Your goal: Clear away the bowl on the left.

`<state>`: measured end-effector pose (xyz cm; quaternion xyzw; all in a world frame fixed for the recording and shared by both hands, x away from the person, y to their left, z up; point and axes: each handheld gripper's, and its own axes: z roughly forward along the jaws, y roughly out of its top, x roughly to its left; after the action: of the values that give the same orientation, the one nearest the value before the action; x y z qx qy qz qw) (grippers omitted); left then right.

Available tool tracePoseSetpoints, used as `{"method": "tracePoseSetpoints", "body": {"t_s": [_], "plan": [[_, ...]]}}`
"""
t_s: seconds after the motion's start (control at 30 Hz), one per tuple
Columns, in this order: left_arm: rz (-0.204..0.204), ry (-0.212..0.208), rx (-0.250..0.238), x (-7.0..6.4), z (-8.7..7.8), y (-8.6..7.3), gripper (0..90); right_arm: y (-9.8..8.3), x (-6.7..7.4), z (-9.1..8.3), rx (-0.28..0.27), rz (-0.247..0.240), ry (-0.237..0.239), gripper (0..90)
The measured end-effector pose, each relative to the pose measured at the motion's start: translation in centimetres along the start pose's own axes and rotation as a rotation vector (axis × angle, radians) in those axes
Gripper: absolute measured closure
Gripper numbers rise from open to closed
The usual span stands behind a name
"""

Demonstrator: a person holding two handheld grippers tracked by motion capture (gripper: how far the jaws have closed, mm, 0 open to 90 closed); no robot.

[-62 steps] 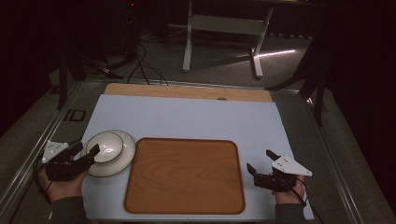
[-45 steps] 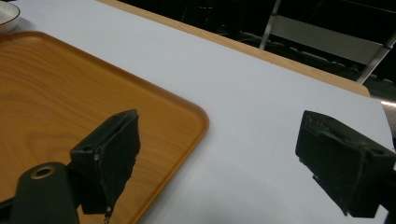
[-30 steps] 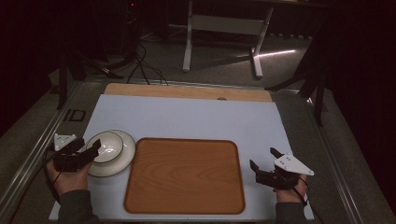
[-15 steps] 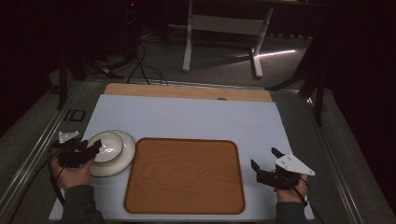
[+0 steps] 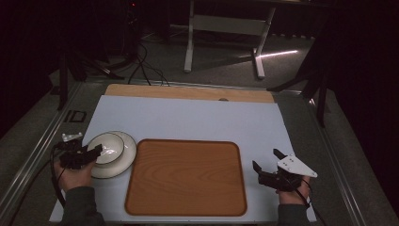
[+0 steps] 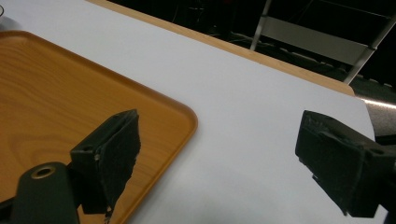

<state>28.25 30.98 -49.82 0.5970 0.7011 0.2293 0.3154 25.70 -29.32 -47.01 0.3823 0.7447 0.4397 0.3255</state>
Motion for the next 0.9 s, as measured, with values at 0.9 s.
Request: {"method": "tracePoseSetpoints", "body": {"t_s": [0.9], "plan": [[-0.153,-0.091,0.103,1.8,1.3,-0.4,79.8,0.0,0.0,0.0,-0.001,-0.008,-0.008,13.6]]}}
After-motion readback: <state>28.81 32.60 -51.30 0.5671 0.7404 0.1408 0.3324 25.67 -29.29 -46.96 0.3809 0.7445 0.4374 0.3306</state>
